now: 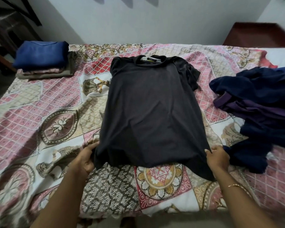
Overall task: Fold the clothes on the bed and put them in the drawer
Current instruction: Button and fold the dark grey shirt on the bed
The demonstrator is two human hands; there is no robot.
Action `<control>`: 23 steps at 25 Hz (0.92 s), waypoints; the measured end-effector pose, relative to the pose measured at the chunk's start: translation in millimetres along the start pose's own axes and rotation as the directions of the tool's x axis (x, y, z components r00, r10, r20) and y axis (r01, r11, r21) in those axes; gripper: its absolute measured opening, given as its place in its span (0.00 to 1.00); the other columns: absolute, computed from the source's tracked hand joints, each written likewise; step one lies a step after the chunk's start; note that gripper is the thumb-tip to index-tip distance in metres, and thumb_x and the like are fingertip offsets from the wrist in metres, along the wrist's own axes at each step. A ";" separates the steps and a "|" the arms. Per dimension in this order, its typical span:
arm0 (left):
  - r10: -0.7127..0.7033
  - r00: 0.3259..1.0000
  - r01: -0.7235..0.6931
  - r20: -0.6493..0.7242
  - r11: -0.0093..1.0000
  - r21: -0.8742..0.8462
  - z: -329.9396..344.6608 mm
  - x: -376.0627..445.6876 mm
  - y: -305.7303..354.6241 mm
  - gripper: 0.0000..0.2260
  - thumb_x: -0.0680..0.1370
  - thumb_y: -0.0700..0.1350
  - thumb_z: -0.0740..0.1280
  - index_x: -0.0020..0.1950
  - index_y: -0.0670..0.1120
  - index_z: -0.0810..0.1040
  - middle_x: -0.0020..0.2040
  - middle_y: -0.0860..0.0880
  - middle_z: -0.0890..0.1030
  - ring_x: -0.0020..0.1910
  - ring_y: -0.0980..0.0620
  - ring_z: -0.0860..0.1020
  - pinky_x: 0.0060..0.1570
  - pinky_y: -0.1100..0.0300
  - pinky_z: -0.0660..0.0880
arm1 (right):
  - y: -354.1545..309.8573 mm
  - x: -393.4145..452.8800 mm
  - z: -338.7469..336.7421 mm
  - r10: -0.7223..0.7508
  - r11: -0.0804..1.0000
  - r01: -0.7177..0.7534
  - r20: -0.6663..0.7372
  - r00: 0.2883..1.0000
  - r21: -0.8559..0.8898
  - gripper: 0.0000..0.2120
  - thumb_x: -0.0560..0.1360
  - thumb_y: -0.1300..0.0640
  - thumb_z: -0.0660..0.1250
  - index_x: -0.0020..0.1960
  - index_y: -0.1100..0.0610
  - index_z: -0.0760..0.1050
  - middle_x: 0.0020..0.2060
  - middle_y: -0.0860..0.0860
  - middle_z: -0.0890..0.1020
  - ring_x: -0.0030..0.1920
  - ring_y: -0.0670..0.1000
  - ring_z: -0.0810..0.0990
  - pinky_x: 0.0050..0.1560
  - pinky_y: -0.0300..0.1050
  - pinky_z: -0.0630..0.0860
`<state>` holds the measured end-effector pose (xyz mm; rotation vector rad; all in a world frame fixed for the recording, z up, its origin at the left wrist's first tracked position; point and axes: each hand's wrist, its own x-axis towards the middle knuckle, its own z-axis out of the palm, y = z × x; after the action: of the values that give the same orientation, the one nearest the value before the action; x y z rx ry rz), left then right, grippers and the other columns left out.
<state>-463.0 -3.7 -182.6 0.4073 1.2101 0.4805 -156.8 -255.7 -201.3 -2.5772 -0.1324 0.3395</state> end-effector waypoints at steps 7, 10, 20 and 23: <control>-0.020 0.999 0.024 0.031 0.993 -0.114 4.5 -14.6 -7.3 0.12 0.77 0.43 0.63 0.38 0.39 0.81 0.31 0.42 0.83 0.27 0.46 0.82 0.21 0.53 0.76 | 1.0 -3.9 -8.1 0.021 0.999 -0.017 -0.112 0.993 0.031 0.12 0.80 0.62 0.57 0.51 0.70 0.75 0.49 0.70 0.78 0.51 0.69 0.75 0.47 0.54 0.72; 0.017 0.994 -0.011 0.110 0.999 -0.051 13.9 -27.4 -9.6 0.13 0.72 0.43 0.65 0.30 0.41 0.82 0.29 0.44 0.82 0.26 0.49 0.81 0.20 0.54 0.76 | -0.9 -3.0 -14.5 0.009 1.000 -0.010 -0.118 0.993 -0.012 0.11 0.79 0.64 0.57 0.56 0.68 0.73 0.51 0.70 0.77 0.52 0.70 0.75 0.48 0.55 0.72; 0.558 0.734 -0.386 -0.386 0.812 0.438 -27.5 -4.5 9.3 0.06 0.80 0.40 0.60 0.49 0.39 0.75 0.33 0.48 0.70 0.38 0.49 0.70 0.39 0.64 0.70 | 3.8 5.9 -25.9 0.189 0.979 -0.170 -0.191 0.963 0.113 0.14 0.76 0.70 0.57 0.61 0.71 0.64 0.59 0.72 0.71 0.60 0.70 0.71 0.57 0.61 0.69; 0.657 0.630 -0.437 -0.415 0.741 0.510 -37.7 -1.6 10.4 0.10 0.81 0.41 0.60 0.48 0.34 0.75 0.37 0.44 0.72 0.45 0.44 0.74 0.45 0.56 0.67 | 13.5 13.2 -31.0 0.227 0.973 -0.215 -0.161 0.960 0.086 0.15 0.76 0.68 0.60 0.62 0.72 0.65 0.60 0.72 0.71 0.60 0.70 0.71 0.59 0.61 0.68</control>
<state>-500.7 5.6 -187.2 1.0436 1.7804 0.9790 -135.4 -280.5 -185.6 -2.5437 0.2278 0.1986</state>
